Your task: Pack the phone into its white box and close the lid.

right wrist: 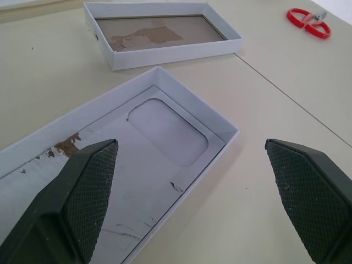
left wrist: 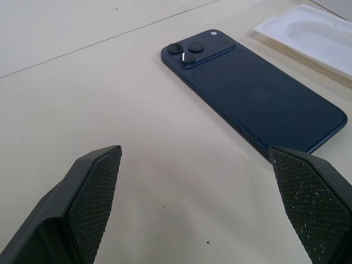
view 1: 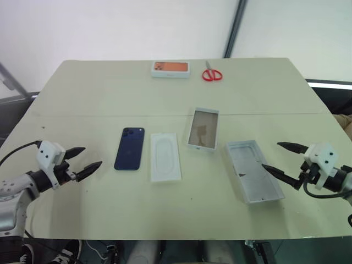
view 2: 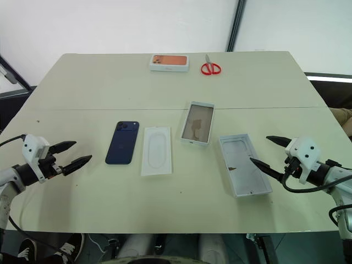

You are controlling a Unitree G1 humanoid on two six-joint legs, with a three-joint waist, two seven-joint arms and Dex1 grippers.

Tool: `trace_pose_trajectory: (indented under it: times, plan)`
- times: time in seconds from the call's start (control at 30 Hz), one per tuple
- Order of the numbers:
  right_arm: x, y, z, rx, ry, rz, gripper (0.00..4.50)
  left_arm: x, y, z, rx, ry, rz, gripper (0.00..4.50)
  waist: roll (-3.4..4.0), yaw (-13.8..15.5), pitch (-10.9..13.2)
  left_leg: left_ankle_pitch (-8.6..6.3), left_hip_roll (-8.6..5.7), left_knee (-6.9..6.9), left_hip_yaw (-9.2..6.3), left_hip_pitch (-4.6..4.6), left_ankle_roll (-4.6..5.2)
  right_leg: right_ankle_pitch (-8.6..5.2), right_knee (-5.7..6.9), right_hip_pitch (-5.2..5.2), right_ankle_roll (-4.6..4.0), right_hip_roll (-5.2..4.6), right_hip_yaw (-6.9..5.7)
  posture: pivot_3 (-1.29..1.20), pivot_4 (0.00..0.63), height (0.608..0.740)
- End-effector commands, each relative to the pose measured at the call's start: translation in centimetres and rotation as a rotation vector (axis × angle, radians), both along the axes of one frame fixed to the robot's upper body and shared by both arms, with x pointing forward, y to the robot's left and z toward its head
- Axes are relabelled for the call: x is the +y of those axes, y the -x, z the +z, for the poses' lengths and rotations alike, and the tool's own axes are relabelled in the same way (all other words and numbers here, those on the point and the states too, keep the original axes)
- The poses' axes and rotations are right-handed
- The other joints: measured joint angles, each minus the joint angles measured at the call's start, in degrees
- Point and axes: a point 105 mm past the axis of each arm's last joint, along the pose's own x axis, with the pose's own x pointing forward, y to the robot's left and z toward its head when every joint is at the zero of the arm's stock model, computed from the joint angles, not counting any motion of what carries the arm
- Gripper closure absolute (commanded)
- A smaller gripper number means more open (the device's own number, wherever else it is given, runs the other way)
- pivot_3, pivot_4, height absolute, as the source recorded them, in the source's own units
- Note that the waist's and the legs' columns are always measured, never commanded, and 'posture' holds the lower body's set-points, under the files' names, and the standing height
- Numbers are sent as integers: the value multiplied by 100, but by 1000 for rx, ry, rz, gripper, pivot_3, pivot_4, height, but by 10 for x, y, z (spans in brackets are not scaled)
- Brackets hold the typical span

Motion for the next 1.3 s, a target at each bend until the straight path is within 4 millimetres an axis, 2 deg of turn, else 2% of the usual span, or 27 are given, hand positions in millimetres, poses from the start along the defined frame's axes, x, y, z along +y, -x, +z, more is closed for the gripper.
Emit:
trace_pose_trajectory:
  times: [0.03, 0.13, 0.43, 0.83, 1.03, 1.3]
  plan:
    - [-1, 0, 8, -35, 11, 7, 14, 1, -1, 10, -51, -4, -2, 0, 0, 1, 0, 0, 0, 0, 0, 0, 0, 0, 0, 0, 0, 0, 0, 0, 150, 740]
    - [-1, -2, 8, -39, 12, 5, 14, -1, -6, 18, -77, 16, 16, 0, 0, 2, 0, 0, 0, 0, 0, 0, 0, 0, 0, 0, 0, 0, 0, 0, 150, 740]
    - [-1, -4, 5, -37, 16, 8, 14, -5, -9, 13, -32, 18, 5, 0, 0, -8, 0, 0, -1, 0, -1, 0, 0, 5, 1, -1, 10, 2, 0, 0, 150, 740]
    - [-3, -7, 9, -38, 30, 25, 14, -22, -12, 15, 15, 73, -15, 0, 0, -1, 0, 0, -1, 1, -1, 0, 0, 6, 2, 0, 10, 3, -1, 0, 150, 740]
    - [15, -8, 15, -62, 74, 98, 14, -65, -5, 17, 137, 297, -81, 0, 0, -2, 0, 0, -2, 3, -1, 0, 0, 7, 2, 3, 13, 2, -1, 0, 150, 740]
    - [64, -5, 27, -61, 104, 320, 14, -110, 6, 9, 350, 360, -176, 0, 2, -24, 1, 1, 0, 3, -1, 1, 0, 7, 6, 0, 14, 8, 0, 0, 150, 740]
